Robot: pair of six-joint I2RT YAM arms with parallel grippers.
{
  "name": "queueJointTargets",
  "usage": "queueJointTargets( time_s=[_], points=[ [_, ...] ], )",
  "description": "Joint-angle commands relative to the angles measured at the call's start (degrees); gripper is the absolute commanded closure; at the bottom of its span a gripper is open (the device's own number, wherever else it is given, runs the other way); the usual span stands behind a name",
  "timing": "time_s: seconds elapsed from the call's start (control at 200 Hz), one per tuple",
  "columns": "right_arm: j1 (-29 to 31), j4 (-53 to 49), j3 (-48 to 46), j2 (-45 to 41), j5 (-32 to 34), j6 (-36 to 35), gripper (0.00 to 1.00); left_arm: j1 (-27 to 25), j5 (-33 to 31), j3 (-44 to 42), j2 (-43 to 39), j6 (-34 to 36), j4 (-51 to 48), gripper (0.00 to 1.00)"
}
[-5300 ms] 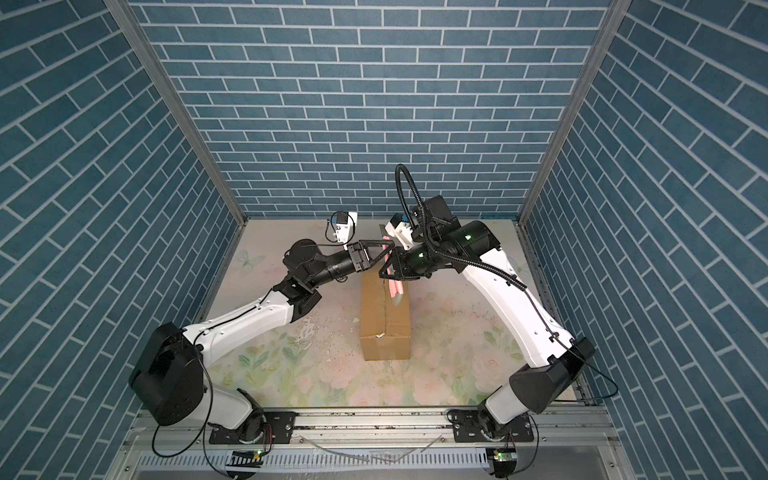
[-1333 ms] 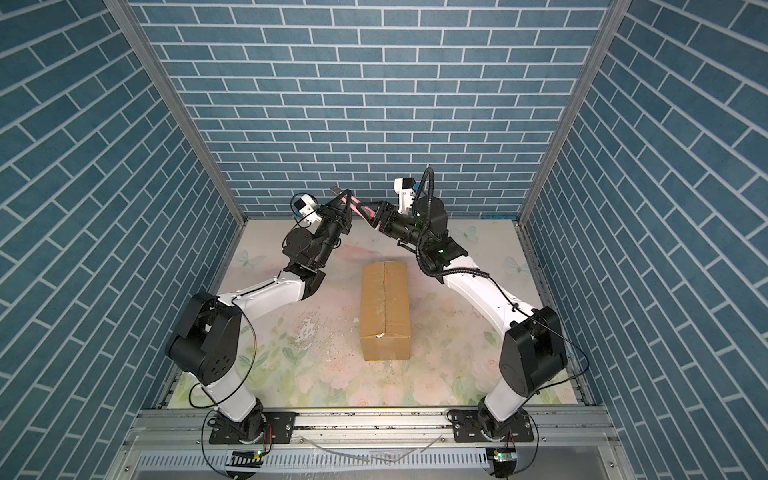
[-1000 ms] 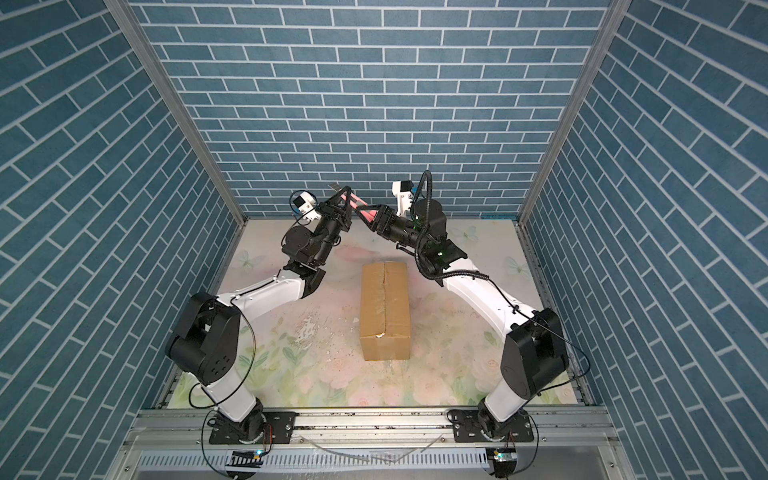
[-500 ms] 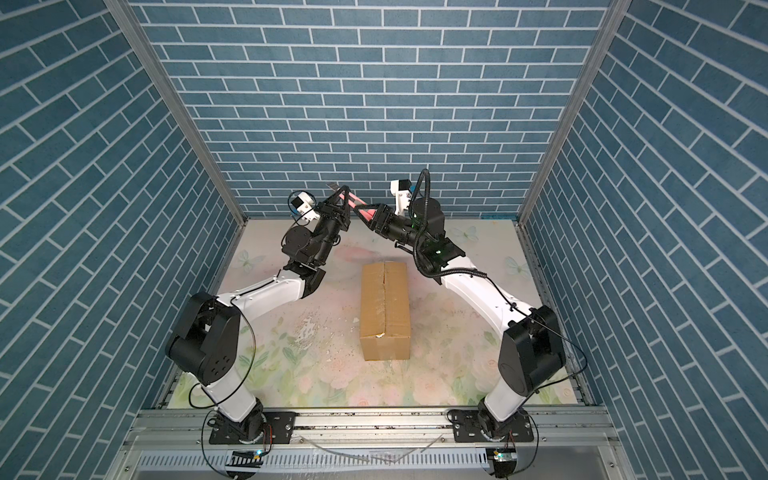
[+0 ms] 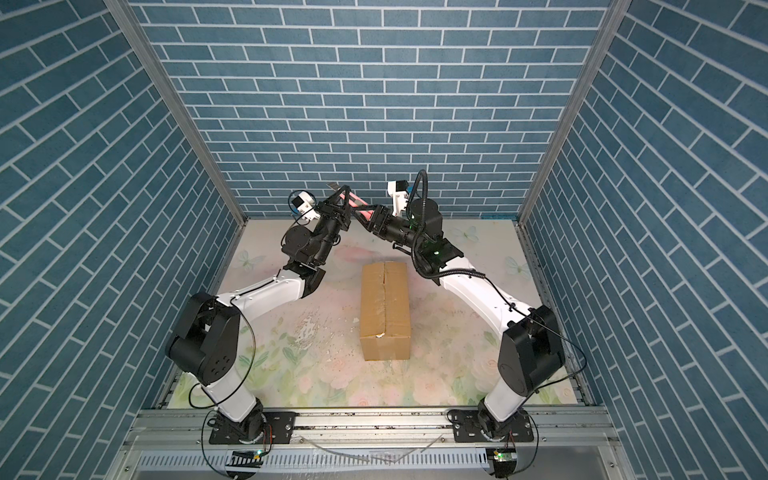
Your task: Unpack the express box
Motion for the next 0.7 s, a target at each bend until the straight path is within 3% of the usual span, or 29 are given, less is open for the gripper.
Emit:
queueJointTargets(
  time_s=[0.0, 0.35, 0.695],
  points=[
    [0.3, 2.5, 2.1, -0.3, -0.6, 1.1, 0.46, -0.5, 1.7, 1.0, 0.2, 0.5, 1.9, 1.00],
    [0.2, 1.1, 5.5, 1.4, -1.0, 0.5, 0.49, -2.1, 2.4, -0.4, 0.5, -0.8, 2.6, 1.00],
    [0.2, -0.6, 7.7, 2.4, -0.6, -0.6, 0.63, -2.6, 2.8, -0.5, 1.0, -1.4, 2.8, 1.00]
  ],
)
